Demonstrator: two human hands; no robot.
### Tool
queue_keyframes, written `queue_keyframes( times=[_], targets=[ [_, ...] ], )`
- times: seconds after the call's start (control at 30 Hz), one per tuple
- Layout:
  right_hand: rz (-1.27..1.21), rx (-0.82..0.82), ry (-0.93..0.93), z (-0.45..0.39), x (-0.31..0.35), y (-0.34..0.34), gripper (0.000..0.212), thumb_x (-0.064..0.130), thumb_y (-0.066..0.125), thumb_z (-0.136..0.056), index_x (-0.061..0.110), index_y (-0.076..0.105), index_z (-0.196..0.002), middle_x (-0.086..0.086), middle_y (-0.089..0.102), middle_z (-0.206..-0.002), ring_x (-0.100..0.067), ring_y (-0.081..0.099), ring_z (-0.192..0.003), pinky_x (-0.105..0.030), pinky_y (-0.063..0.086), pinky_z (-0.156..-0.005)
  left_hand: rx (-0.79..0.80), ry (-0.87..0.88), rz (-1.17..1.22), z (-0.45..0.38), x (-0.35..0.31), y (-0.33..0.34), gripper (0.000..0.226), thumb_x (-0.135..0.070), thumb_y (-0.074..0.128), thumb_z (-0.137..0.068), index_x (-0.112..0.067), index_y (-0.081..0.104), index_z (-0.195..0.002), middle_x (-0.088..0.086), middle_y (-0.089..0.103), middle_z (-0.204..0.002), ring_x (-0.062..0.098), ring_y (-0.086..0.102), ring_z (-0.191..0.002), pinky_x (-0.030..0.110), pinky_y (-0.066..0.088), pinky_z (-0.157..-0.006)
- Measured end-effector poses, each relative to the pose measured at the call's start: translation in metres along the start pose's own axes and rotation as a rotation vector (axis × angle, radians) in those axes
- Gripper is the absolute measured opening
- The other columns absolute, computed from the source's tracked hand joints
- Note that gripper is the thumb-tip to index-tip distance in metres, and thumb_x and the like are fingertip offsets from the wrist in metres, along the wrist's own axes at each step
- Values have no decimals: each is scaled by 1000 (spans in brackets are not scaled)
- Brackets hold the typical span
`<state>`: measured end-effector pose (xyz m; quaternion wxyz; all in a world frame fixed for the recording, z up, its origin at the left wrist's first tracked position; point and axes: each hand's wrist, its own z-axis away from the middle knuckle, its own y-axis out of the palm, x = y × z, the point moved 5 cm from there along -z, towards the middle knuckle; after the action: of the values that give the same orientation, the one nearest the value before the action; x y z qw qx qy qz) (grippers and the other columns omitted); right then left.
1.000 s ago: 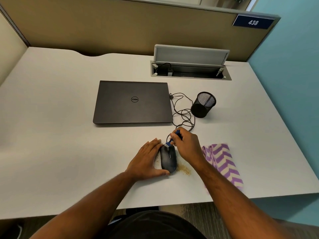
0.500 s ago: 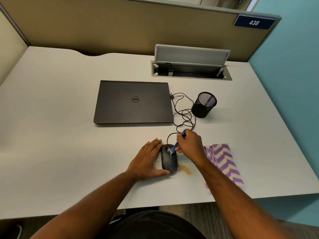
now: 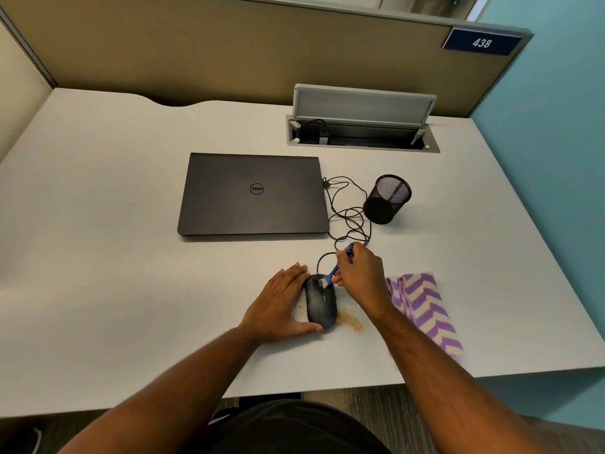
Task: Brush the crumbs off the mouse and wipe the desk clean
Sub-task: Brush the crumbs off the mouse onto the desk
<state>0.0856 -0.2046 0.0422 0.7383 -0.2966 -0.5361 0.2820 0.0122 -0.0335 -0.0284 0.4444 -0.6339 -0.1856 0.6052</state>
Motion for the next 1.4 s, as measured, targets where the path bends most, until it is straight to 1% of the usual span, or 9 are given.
queue_keyframes(
  times=[0.13,0.3,0.5,0.63,0.8,0.93,1.1,1.27,1.4],
  targets=[
    [16,120,24,-3,0,4,21,32,53,-100,12,58,-102,-9,73,-84,-18,72,-67,-34,63,-71,-1,-1,-4,0,0,0,115,-91,57,-72,-29,16,-160,-10,10,-169,10,5,-155,28,-1,-123],
    [23,23,-8,-3,3,-1,25,37,53,-100,13,59,-104,-7,73,-91,-19,73,-77,-35,63,-77,-17,9,-10,1,-1,-2,114,-90,58,-72,-30,17,-160,-10,12,-168,7,4,-154,23,-4,-120],
    [-91,88,34,-4,4,-5,24,31,54,-100,8,59,-101,-7,73,-78,-13,71,-58,-24,61,-62,-12,11,-15,1,-2,-3,115,-90,58,-72,-29,16,-160,-10,11,-169,5,2,-153,21,-7,-118],
    [-35,22,19,-3,-2,-4,23,35,54,-100,12,59,-101,-7,73,-88,-14,72,-69,-26,62,-67,-5,8,-10,2,-3,-3,115,-90,58,-73,-29,14,-160,-10,9,-169,6,0,-154,23,-5,-119],
    [-46,132,1,-3,7,-3,20,29,54,-100,10,58,-98,-3,71,-72,-9,69,-51,-18,56,-53,-5,8,-23,2,-3,-4,116,-91,57,-73,-27,15,-161,-9,9,-169,10,3,-155,26,-2,-122],
    [-2,22,-67,-3,9,-4,24,37,52,-100,15,58,-96,-4,72,-84,-13,71,-70,-29,62,-72,-3,9,-16,2,-4,-5,116,-90,57,-73,-28,16,-161,-9,9,-169,9,3,-155,26,-2,-122],
    [120,162,-137,-2,18,4,25,36,52,-101,13,60,-93,-7,71,-82,-14,71,-66,-28,62,-70,-16,9,-15,3,-5,-5,115,-90,57,-73,-26,17,-161,-8,10,-169,11,6,-155,26,-3,-121],
    [50,69,-137,-4,19,-3,25,38,51,-101,16,59,-93,-5,72,-85,-16,71,-72,-32,62,-73,-4,2,-10,2,-4,-4,116,-90,57,-73,-27,17,-161,-8,10,-169,12,5,-155,28,0,-123],
    [93,171,-114,-2,16,3,28,37,51,-101,12,61,-93,-7,72,-80,-16,72,-64,-33,63,-70,-15,6,-15,2,-4,-4,116,-90,57,-73,-26,17,-161,-8,11,-169,11,6,-155,26,-2,-122]
  ],
)
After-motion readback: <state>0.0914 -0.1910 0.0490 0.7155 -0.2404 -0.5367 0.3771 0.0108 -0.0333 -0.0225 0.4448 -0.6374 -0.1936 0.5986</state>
